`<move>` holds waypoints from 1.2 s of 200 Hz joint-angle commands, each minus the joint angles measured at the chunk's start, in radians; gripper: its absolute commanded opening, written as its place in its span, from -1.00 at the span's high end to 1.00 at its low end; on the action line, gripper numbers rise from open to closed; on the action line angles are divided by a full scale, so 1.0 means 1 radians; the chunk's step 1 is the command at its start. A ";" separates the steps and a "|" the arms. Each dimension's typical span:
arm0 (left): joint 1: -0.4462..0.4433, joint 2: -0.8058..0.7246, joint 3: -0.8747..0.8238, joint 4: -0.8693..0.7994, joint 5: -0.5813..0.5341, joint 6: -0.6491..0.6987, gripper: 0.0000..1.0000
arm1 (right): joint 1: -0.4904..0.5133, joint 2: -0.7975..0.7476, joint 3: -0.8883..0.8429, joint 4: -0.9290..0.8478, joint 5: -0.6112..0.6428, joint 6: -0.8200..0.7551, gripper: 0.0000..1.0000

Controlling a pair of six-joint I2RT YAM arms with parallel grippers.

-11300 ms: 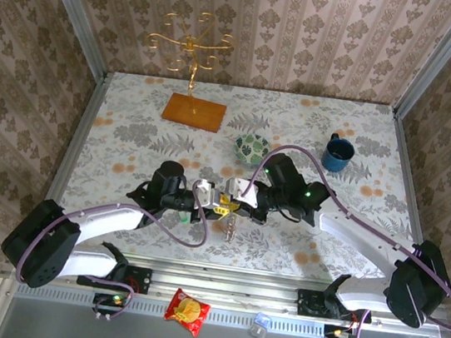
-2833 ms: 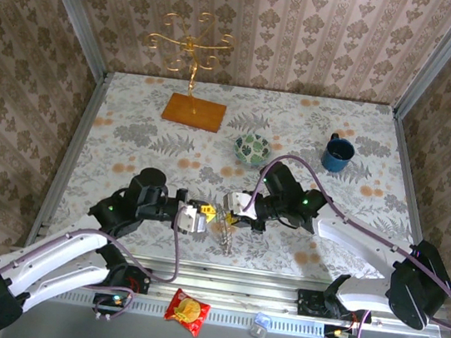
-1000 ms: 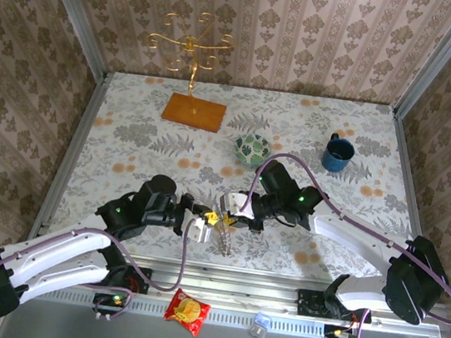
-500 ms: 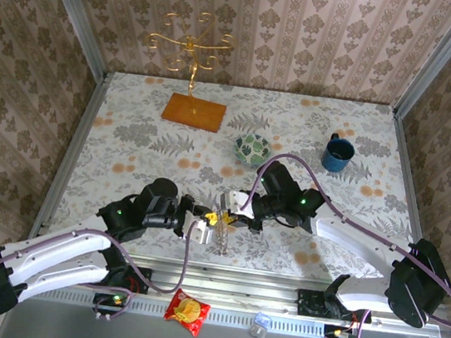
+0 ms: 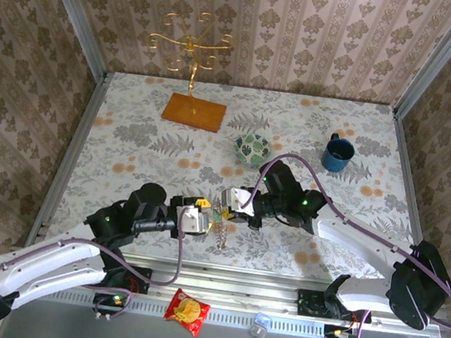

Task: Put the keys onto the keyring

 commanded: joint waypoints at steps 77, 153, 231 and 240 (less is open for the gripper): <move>0.075 0.187 0.038 0.060 0.088 -0.217 -0.20 | 0.001 -0.021 -0.002 0.017 -0.022 -0.003 1.00; 0.085 0.241 0.010 0.148 0.121 -0.215 -0.19 | 0.002 -0.020 -0.005 0.026 -0.026 -0.004 1.00; 0.092 0.254 -0.005 0.136 0.221 -0.214 0.82 | 0.001 -0.028 -0.016 0.065 -0.021 0.021 1.00; 0.092 0.256 -0.011 0.146 0.228 -0.221 0.86 | 0.000 -0.029 -0.018 0.075 -0.025 0.031 1.00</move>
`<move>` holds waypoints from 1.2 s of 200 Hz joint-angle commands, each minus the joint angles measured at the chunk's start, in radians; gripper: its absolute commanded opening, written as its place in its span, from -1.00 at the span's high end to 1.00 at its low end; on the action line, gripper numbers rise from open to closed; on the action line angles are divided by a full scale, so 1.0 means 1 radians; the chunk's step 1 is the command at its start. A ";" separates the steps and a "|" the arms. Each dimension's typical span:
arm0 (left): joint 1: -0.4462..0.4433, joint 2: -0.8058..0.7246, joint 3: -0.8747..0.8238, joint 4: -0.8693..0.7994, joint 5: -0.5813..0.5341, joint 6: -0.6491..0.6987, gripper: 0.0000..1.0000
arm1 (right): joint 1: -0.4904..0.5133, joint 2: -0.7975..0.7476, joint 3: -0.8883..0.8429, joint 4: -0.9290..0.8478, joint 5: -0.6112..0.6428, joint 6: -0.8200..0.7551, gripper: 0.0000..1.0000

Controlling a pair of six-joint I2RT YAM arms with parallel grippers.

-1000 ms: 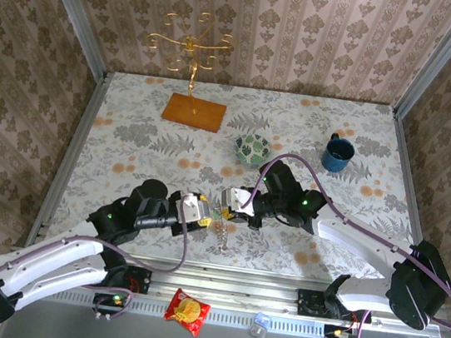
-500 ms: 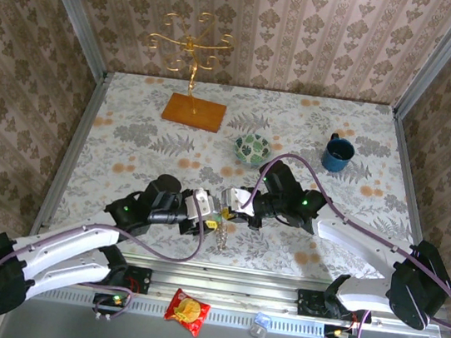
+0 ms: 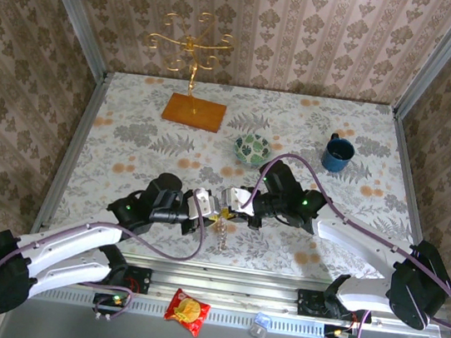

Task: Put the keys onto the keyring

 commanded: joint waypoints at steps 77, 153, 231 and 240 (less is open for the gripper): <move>-0.018 0.053 -0.050 0.157 0.059 -0.056 0.67 | 0.013 -0.016 -0.049 0.181 -0.057 0.126 1.00; 0.003 -0.138 -0.044 -0.096 -0.006 0.023 0.14 | 0.007 -0.022 -0.047 0.100 -0.009 0.069 1.00; 0.026 -0.208 0.039 -0.215 -0.035 0.068 0.27 | 0.013 -0.008 -0.018 0.028 0.000 0.016 1.00; 0.026 -0.192 0.046 -0.172 -0.028 0.051 0.32 | 0.017 -0.005 -0.013 0.024 -0.002 0.013 1.00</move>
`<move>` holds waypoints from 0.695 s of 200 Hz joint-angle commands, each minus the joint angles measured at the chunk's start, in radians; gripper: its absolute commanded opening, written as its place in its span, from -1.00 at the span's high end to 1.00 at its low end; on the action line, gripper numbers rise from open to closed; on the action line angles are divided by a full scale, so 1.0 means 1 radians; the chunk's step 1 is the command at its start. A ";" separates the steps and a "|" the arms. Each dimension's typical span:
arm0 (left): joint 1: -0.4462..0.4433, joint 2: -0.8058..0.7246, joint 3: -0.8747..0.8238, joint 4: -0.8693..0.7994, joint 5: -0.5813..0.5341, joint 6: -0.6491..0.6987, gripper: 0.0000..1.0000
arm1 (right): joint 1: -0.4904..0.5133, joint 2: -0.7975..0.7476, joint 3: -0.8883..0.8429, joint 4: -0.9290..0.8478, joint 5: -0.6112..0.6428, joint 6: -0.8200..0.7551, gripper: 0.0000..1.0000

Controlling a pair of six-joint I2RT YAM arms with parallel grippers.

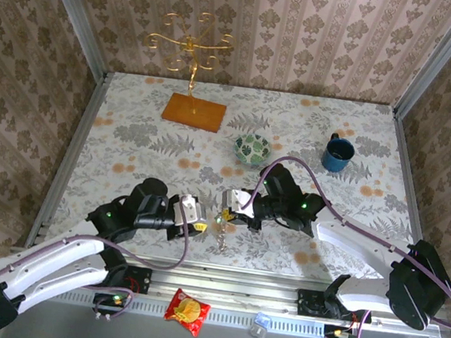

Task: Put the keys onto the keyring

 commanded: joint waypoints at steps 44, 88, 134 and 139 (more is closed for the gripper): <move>0.007 0.112 0.078 0.153 0.078 -0.047 0.48 | 0.021 0.003 0.045 -0.018 -0.011 -0.032 1.00; 0.006 0.154 0.086 0.169 0.118 -0.047 0.55 | 0.023 0.006 0.050 -0.012 -0.009 -0.031 1.00; 0.006 0.136 0.071 0.148 0.124 -0.033 0.57 | 0.023 0.007 0.050 -0.014 0.022 -0.028 1.00; 0.006 0.130 0.068 0.139 0.120 -0.029 0.57 | 0.024 0.006 0.050 -0.016 0.026 -0.027 1.00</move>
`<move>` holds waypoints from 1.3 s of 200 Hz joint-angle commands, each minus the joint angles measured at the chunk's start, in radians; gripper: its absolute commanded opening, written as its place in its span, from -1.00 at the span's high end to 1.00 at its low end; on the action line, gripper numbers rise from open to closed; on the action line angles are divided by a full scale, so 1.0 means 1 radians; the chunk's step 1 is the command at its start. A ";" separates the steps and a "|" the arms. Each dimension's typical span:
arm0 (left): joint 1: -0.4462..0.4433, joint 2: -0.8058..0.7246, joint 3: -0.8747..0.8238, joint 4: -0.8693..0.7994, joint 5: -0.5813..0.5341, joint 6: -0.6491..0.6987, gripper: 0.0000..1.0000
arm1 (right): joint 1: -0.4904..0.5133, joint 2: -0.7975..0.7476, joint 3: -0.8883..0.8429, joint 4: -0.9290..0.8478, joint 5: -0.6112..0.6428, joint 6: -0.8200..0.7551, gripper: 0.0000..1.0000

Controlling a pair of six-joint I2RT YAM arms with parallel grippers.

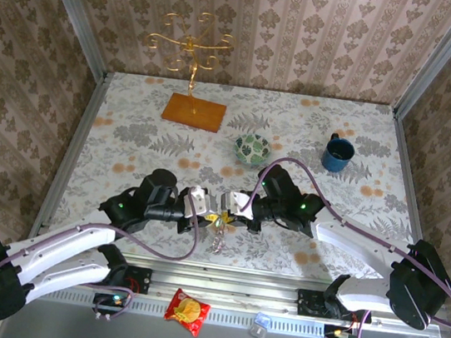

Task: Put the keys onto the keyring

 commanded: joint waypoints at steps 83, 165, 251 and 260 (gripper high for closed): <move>0.000 -0.041 -0.035 0.053 0.034 0.004 0.63 | 0.011 0.003 0.036 0.030 -0.002 0.000 1.00; 0.002 -0.011 -0.046 0.083 0.047 0.004 0.65 | 0.023 0.018 0.041 0.058 -0.006 0.013 1.00; 0.008 -0.065 -0.101 0.126 0.053 -0.001 0.60 | 0.021 0.006 0.026 0.074 -0.007 0.028 1.00; 0.008 -0.063 -0.099 0.129 0.055 0.000 0.61 | 0.021 0.007 0.027 0.074 -0.012 0.029 1.00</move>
